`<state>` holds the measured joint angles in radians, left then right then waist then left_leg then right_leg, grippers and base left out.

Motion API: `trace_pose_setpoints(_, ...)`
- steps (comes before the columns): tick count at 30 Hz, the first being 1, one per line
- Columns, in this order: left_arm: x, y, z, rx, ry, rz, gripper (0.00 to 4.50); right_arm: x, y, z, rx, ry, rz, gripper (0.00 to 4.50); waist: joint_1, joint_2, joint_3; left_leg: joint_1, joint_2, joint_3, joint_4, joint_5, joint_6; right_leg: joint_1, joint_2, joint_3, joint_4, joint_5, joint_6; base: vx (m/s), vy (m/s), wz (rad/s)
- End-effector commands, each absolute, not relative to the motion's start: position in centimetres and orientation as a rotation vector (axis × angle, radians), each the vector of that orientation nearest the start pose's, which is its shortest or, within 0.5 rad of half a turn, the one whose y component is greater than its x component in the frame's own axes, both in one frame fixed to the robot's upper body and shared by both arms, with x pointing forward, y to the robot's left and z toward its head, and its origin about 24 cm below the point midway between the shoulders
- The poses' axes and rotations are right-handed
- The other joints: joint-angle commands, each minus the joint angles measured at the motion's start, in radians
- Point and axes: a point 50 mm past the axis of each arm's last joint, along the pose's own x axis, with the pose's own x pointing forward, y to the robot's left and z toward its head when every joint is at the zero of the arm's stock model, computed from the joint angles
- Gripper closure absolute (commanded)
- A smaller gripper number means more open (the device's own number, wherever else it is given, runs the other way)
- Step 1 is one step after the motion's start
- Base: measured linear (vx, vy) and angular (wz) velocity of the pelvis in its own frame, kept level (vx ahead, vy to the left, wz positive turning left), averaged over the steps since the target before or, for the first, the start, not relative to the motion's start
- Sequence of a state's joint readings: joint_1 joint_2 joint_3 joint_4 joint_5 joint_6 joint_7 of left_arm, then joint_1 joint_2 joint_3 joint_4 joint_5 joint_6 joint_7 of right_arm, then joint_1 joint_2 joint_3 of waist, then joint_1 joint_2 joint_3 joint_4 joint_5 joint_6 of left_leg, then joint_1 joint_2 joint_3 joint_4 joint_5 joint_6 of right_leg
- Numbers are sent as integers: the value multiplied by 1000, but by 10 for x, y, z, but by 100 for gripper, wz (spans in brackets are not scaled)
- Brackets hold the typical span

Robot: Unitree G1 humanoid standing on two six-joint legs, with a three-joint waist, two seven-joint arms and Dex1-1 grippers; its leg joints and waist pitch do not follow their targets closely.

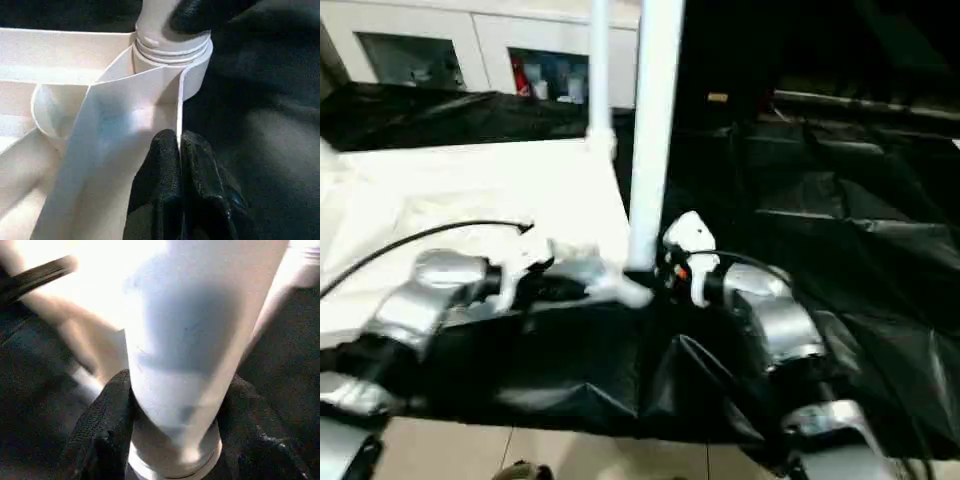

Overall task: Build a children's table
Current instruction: Rotate leg to tighten

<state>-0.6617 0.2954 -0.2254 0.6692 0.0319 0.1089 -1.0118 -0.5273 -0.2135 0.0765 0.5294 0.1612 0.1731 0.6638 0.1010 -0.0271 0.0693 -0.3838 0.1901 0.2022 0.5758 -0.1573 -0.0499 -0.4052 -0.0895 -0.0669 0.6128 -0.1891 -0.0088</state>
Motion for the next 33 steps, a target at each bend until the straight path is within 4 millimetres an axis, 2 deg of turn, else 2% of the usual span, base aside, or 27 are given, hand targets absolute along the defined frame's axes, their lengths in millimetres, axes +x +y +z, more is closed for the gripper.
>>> trace_pose_setpoints(1,342,116,60,326,348,-1072,450,340,-140,51,9,261,593,253,-1,-7,-68,26,44,-23,-67,-222,0,43,-66,47,-74,-210,-203,0,0,0)
trace_pose_setpoints(2,350,95,60,306,336,-987,450,345,-133,45,93,267,409,253,-4,0,-68,27,45,-24,-68,-217,-6,39,-67,49,-72,-190,-203,0,0,0)
trace_pose_setpoints(3,352,91,60,301,334,-970,450,345,-131,44,106,268,373,253,-6,-2,-69,29,43,-22,-68,-218,-9,39,-64,49,-74,-186,-202,0,0,0)
trace_pose_setpoints(4,355,78,61,288,323,-932,450,347,-126,42,141,272,286,253,-6,-1,-70,30,42,-21,-67,-211,-11,36,-64,50,-73,-171,-205,0,0,0)
trace_pose_setpoints(5,355,77,62,287,321,-929,450,347,-126,42,143,272,281,253,-3,-3,-70,32,42,-21,-67,-214,-13,38,-65,49,-74,-171,-205,0,0,0)
trace_pose_setpoints(6,356,62,63,279,310,-925,450,349,-118,41,153,272,225,253,-2,-4,-73,27,40,-21,-65,-199,-2,44,-66,48,-71,-145,-205,0,0,0)
trace_pose_setpoints(7,356,54,63,280,305,-938,450,349,-113,41,144,270,217,253,-1,-1,-72,28,41,-21,-65,-195,0,42,-67,49,-72,-133,-205,0,0,0)
trace_pose_setpoints(8,355,52,63,280,304,-941,450,350,-111,41,142,270,216,253,-1,-2,-73,27,38,-20,-64,-186,6,42,-64,48,-71,-114,-204,0,0,0)
trace_pose_setpoints(9,355,45,63,287,301,-957,450,350,-106,42,133,267,214,253,1,-5,-72,24,37,-20,-64,-182,17,48,-66,48,-71,-104,-203,0,0,0)
trace_pose_setpoints(10,354,41,63,303,299,-975,450,351,-103,42,119,264,207,253,1,-4,-72,24,37,-20,-63,-177,25,46,-65,48,-72,-104,-197,0,0,0)
trace_pose_setpoints(11,354,40,63,316,297,-984,450,351,-102,42,103,265,212,253,3,0,-73,25,37,-21,-63,-179,26,48,-65,48,-71,-104,-197,0,0,0)
trace_pose_setpoints(12,355,41,62,336,297,-983,450,352,-103,43,89,259,199,253,3,-3,-72,24,37,-21,-64,-185,29,48,-64,47,-75,-113,-191,0,0,0)
trace_pose_setpoints(15,357,47,61,356,297,-976,450,353,-105,47,112,227,211,253,5,-4,-70,26,40,-23,-67,-222,21,47,-67,47,-79,-166,-179,0,0,0)
trace_pose_setpoints(16,357,48,61,363,296,-979,450,354,-105,49,115,208,220,197,5,-3,-70,25,40,-23,-67,-226,20,47,-67,47,-79,-172,-177,0,0,0)
trace_pose_setpoints(19,357,51,61,367,286,-987,450,354,-105,56,99,151,249,178,6,-5,-71,23,40,-23,-66,-216,26,48,-68,47,-76,-147,-180,0,0,0)
trace_pose_setpoints(20,357,51,61,364,279,-1004,450,354,-106,58,80,132,253,167,6,-8,-71,23,41,-23,-66,-209,30,48,-68,47,-75,-143,-183,0,0,0)
trace_pose_setpoints(22,356,51,63,362,261,-1020,450,354,-108,62,53,98,263,153,6,-6,-70,23,40,-22,-66,-205,34,47,-68,47,-76,-144,-188,0,0,0)
trace_pose_setpoints(23,356,50,64,358,244,-1026,450,353,-110,66,40,76,276,143,5,-14,-71,22,40,-21,-65,-200,37,49,-67,47,-76,-141,-187,0,0,0)
trace_pose_setpoints(25,356,50,66,333,213,-1026,450,351,-115,73,8,34,306,143,8,-11,-70,22,40,-22,-65,-198,44,49,-67,47,-76,-145,-182,0,0,0)
trace_pose_setpoints(26,356,50,69,305,194,-1026,405,347,-118,78,-18,6,338,136,10,-16,-70,22,41,-21,-63,-191,51,50,-67,47,-75,-142,-178,0,0,0)
trace_pose_setpoints(27,356,50,69,305,194,-1026,405,347,-118,78,-18,6,338,136,11,-15,-71,21,41,-22,-64,-184,54,52,-68,47,-74,-137,-177,0,0,0)
trace_pose_setpoints(28,355,51,75,228,173,-1055,405,338,-125,86,-38,-23,422,136,12,-12,-70,21,40,-21,-63,-181,58,51,-68,47,-74,-131,-178,0,0,0)
trace_pose_setpoints(29,355,51,75,228,173,-1055,393,338,-125,86,-38,-23,422,136,20,-16,-71,20,43,-22,-60,-164,75,56,-70,47,-69,-95,-184,0,0,0)
trace_pose_setpoints(30,352,55,85,169,144,-1106,376,324,-133,92,-48,-25,521,136,16,-13,-74,17,42,-22,-59,-148,83,54,-67,46,-63,-60,-198,0,0,0)
trace_pose_setpoints(31,351,56,86,168,143,-1107,376,323,-133,92,-48,-25,522,136,18,-15,-73,20,45,-23,-59,-142,92,58,-68,45,-62,-41,-205,0,0,0)
trace_pose_setpoints(32,351,58,89,173,130,-1106,364,319,-136,92,-52,-19,545,136,15,-16,-71,16,47,-22,-57,-130,106,54,-65,46,-58,-10,-220,0,0,0)
trace_pose_setpoints(33,351,63,93,170,116,-1102,355,314,-140,94,-61,-14,579,136,12,-18,-68,13,45,-22,-58,-138,110,55,-66,45,-61,-23,-220,0,0,0)
